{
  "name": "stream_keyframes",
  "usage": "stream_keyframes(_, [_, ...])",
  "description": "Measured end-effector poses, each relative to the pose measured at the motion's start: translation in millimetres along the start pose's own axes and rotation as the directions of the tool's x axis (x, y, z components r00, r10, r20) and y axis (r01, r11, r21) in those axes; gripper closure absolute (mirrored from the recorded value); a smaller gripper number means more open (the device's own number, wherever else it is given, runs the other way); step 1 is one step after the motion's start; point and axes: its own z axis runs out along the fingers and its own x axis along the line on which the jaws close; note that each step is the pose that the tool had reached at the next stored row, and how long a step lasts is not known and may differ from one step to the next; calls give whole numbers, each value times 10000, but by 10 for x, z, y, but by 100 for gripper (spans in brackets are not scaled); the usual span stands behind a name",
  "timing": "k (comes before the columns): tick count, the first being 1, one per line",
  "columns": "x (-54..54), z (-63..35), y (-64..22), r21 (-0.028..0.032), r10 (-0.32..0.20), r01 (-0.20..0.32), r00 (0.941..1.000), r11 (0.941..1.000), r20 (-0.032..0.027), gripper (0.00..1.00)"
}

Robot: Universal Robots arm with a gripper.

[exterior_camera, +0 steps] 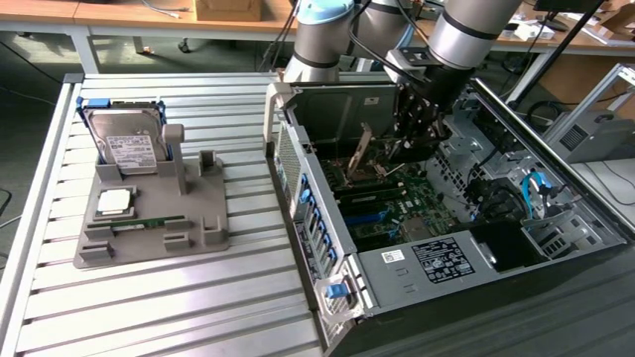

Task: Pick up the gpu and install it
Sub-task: 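Insert the gpu into the slot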

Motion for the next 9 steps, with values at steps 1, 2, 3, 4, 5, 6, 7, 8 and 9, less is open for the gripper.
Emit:
stream_keyframes(1, [6, 0, 0, 0, 0, 0, 10000, 10000, 0, 73])
stream_keyframes(2, [11, 0, 0, 0, 1, -1, 10000, 10000, 0, 73])
stream_keyframes(3, [15, 0, 0, 0, 0, 0, 10000, 10000, 0, 73])
stream_keyframes(4, [18, 0, 0, 0, 0, 0, 10000, 10000, 0, 73])
stream_keyframes(5, [22, 0, 0, 0, 0, 0, 10000, 10000, 0, 73])
stream_keyframes(6, [25, 1, 0, 0, 0, 0, 10000, 10000, 0, 73])
stream_keyframes(7, [29, 1, 0, 0, 0, 0, 10000, 10000, 0, 73])
stream_keyframes(8, [31, 1, 0, 0, 0, 0, 10000, 10000, 0, 73])
stream_keyframes(9, [35, 1, 0, 0, 0, 0, 10000, 10000, -1, 73])
